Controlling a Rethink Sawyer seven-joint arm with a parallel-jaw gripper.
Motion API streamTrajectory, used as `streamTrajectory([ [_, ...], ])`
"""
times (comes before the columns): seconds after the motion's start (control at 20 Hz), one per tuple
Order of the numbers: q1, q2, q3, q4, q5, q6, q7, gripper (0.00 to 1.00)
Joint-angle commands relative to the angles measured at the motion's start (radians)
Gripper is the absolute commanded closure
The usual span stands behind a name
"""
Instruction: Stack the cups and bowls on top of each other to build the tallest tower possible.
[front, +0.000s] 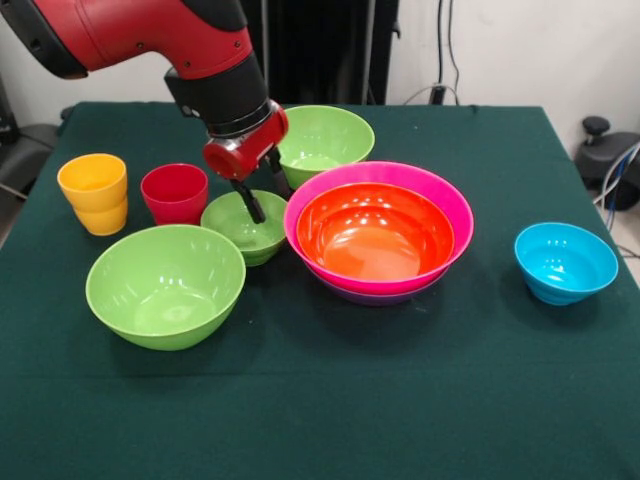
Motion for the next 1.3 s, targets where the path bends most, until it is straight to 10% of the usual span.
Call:
streamTrajectory([
  [0.05,0.019,0.007,-0.061,-0.081,-0.061,0.031,-0.347,0.0],
  [0.6,0.026,0.008,-0.065,-0.096,-0.045,0.052,-0.339,0.0],
  [0.65,0.026,0.009,-0.065,-0.097,-0.043,0.053,-0.339,1.0],
  [1.3,0.025,0.008,-0.064,-0.098,-0.04,0.051,-0.334,1.0],
])
